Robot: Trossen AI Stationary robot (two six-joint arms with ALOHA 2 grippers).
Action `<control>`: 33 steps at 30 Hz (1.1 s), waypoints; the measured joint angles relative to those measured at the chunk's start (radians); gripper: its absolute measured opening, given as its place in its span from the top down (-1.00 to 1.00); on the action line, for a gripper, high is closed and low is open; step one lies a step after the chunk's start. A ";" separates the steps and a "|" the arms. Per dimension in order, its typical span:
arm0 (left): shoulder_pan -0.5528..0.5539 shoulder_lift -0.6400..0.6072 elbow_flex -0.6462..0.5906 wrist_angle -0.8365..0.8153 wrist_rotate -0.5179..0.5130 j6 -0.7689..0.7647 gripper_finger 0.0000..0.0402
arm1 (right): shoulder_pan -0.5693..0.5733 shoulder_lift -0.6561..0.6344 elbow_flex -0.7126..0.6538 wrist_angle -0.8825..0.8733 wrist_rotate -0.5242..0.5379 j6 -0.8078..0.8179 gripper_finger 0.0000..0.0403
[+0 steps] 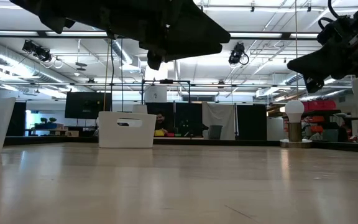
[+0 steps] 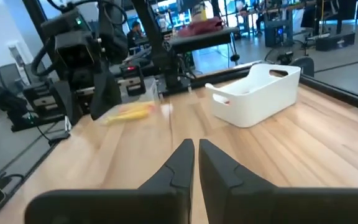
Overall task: Pick & Place Markers
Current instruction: Return to Home Position
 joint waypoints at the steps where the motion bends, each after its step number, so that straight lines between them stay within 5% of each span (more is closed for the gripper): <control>1: 0.000 0.000 0.000 0.000 0.000 0.001 0.35 | 0.000 0.000 0.000 -0.002 0.000 -0.001 0.87; 17: -0.028 0.000 0.000 -0.001 -0.003 -0.004 0.35 | -0.030 -0.115 0.000 0.006 -0.017 0.006 0.87; 24: -0.052 0.000 0.000 -0.018 -0.084 -0.006 0.35 | -0.029 -0.156 0.002 0.059 -0.114 -0.011 0.87; 33: -0.067 0.000 0.000 -0.017 -0.115 -0.009 0.35 | 0.005 -0.156 0.001 -0.048 -0.028 0.000 0.87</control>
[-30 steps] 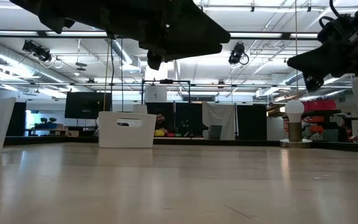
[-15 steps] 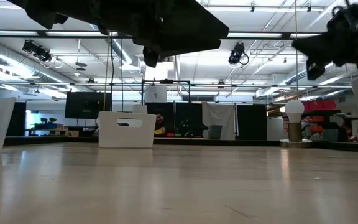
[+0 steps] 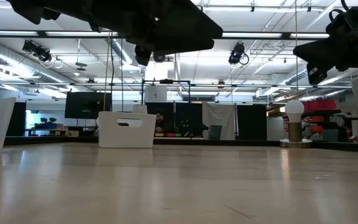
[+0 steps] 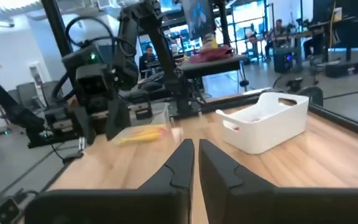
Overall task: Pick & Place Markers
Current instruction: Return to Home Position
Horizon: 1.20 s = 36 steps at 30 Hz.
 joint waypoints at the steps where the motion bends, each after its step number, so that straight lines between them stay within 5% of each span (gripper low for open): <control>1: 0.000 0.000 0.000 0.000 -0.008 -0.008 0.35 | 0.010 0.000 0.000 -0.003 0.015 -0.011 0.87; 9: 0.035 -0.005 0.000 0.030 0.069 -0.008 0.42 | 0.055 0.016 0.000 -0.021 0.081 -0.070 0.87; 15: 0.072 -0.096 0.000 -0.068 0.086 0.118 0.90 | 0.055 0.018 0.000 -0.019 0.079 -0.065 0.87; 18: 0.071 -0.185 -0.019 -0.168 0.079 0.139 0.95 | 0.055 0.018 0.000 -0.019 0.079 -0.064 0.87; 29: 0.227 -0.740 -0.422 -0.255 0.208 0.063 0.98 | 0.055 0.018 -0.001 -0.019 0.079 -0.064 0.87; 36: 0.393 -1.119 -0.659 -0.257 0.376 0.037 0.98 | 0.055 0.018 -0.001 -0.018 0.079 -0.064 0.87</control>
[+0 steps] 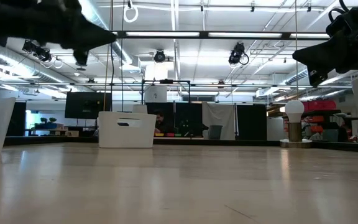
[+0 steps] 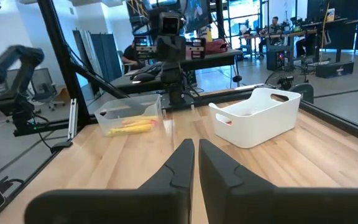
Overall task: Pick & Place Markers
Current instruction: Return to Home Position
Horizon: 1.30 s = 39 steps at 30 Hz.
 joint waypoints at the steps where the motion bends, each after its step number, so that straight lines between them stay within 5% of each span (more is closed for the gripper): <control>1: 0.024 -0.052 -0.031 0.001 0.033 -0.007 0.98 | 0.000 0.000 0.000 0.000 0.000 0.000 0.87; 9: 0.187 -0.410 -0.194 -0.035 0.267 -0.039 0.98 | 0.000 0.000 0.000 0.000 0.000 0.000 0.87; 16: 0.176 -0.603 -0.254 -0.168 0.260 -0.006 0.98 | 0.000 0.000 0.000 0.000 0.000 0.000 0.87; 28: 0.037 -0.656 -0.254 -0.398 0.182 0.107 0.97 | 0.000 0.000 0.000 0.000 0.000 0.000 0.87; 39: 0.025 -0.654 -0.253 -0.402 0.108 0.136 0.87 | 0.000 0.000 0.000 0.000 0.000 -0.001 0.87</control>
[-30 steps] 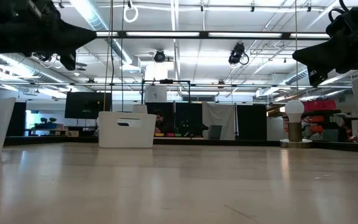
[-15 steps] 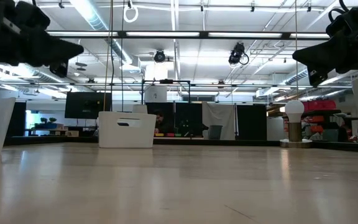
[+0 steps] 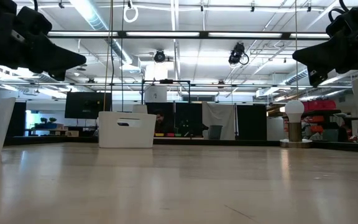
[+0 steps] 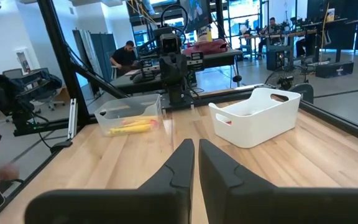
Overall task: Pick & Place Markers
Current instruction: Return to Home Position
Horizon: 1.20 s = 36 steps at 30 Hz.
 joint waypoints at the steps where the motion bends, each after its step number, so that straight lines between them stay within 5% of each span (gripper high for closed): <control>1: 0.000 0.000 0.000 0.003 -0.012 -0.008 0.86 | 0.000 0.000 0.000 0.000 0.000 0.000 0.87; 10: 0.000 0.000 -0.001 0.021 -0.028 -0.228 0.86 | 0.000 0.000 0.000 0.000 0.000 0.000 0.87; 36: -0.007 -0.012 -0.001 0.015 0.008 -0.250 0.86 | 0.000 0.000 0.000 0.000 0.000 0.000 0.87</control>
